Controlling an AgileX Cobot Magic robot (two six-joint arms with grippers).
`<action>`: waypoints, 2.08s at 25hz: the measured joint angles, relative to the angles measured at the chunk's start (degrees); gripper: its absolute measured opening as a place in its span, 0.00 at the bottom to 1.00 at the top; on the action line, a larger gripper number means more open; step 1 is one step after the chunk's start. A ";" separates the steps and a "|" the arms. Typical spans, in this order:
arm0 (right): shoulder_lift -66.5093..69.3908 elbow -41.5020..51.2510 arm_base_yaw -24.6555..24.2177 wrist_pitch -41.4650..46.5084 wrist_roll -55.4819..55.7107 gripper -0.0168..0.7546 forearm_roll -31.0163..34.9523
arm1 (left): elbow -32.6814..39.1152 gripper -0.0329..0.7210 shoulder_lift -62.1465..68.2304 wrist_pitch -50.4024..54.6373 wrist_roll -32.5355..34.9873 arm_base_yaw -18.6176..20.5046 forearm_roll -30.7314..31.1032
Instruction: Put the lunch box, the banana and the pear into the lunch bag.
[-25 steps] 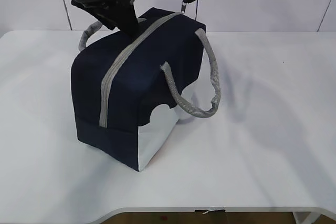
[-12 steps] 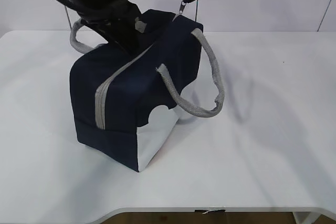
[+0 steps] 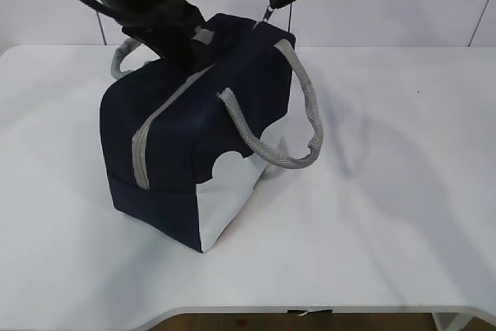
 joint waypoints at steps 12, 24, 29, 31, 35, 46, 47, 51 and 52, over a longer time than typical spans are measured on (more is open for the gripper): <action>6.39 -0.03 -0.25 -1.50 0.00 0.03 -1.40 | 0.00 0.04 -2.02 -0.66 0.44 0.00 3.28; 9.65 -0.12 -3.22 -1.27 -0.12 0.03 1.96 | 0.00 0.04 -2.42 -0.92 0.48 0.00 4.42; 10.09 -0.12 -3.31 0.64 -3.62 0.03 6.86 | 0.00 0.04 -2.55 -0.92 0.48 0.00 4.41; 10.49 -0.12 -3.44 0.91 -3.62 0.03 6.75 | 0.00 0.04 -2.67 -0.92 0.48 0.00 4.41; 11.80 -0.12 -3.78 1.26 -3.94 0.03 6.26 | 0.00 0.04 -2.76 -0.92 0.48 0.00 4.54; 12.07 -0.16 -3.87 2.90 -4.04 0.03 6.26 | 0.00 0.04 -2.76 0.28 0.48 0.00 4.54; 12.07 -0.26 -3.87 3.15 -4.04 0.04 6.26 | 0.00 0.04 -2.76 0.36 0.48 0.00 4.54; 12.41 -1.36 -3.87 4.45 -4.04 0.17 5.89 | 0.00 0.04 -2.76 0.88 0.57 0.00 4.54; 12.48 -1.93 -3.87 4.91 -4.04 0.23 5.72 | 0.00 0.04 -2.79 1.26 0.57 0.00 4.54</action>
